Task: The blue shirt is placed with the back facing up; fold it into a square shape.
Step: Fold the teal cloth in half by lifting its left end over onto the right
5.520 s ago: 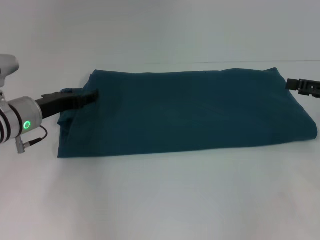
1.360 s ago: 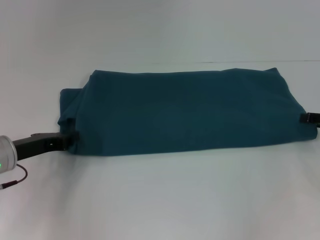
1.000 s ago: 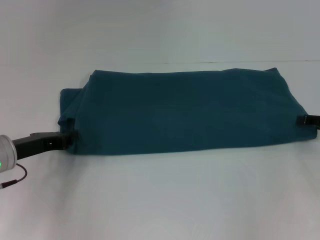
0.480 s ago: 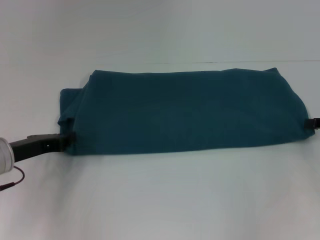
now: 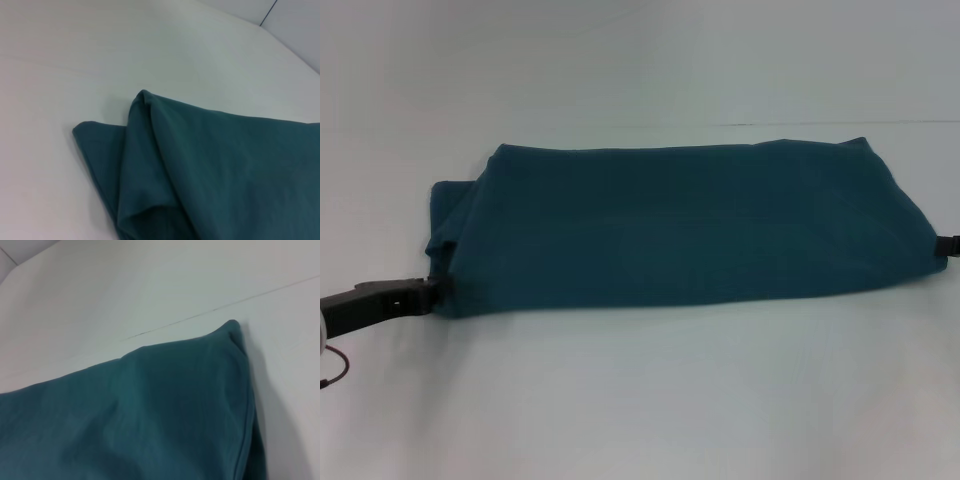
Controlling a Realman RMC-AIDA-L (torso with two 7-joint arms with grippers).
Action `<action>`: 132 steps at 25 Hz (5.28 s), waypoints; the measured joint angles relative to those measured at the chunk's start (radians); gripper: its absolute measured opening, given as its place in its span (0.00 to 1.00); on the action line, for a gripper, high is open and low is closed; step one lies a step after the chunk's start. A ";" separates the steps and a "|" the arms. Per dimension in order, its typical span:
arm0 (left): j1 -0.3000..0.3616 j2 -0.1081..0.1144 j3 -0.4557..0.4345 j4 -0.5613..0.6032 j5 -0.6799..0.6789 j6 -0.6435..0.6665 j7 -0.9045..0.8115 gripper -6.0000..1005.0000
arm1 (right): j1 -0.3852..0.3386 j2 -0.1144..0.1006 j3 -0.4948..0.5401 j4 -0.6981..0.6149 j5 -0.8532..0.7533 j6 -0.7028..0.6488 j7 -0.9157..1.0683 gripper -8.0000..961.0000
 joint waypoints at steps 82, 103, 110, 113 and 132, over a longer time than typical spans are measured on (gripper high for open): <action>-0.036 0.046 -0.258 -0.020 0.175 0.305 -0.309 0.88 | 0.004 -0.042 0.000 -0.128 0.236 -0.221 -0.071 0.88; -0.076 0.059 -0.230 -0.037 0.255 0.236 -0.357 0.88 | 0.002 -0.045 0.010 -0.130 0.243 -0.219 -0.055 0.88; -0.085 0.060 -0.221 -0.039 0.259 0.221 -0.357 0.88 | 0.002 -0.045 0.011 -0.130 0.243 -0.219 -0.055 0.88; -0.093 0.061 -0.204 -0.053 0.259 0.208 -0.357 0.88 | 0.002 -0.046 0.011 -0.130 0.243 -0.219 -0.055 0.88; -0.192 0.067 -0.182 -0.046 0.248 0.237 -0.347 0.88 | -0.002 -0.046 0.011 -0.128 0.238 -0.197 -0.055 0.88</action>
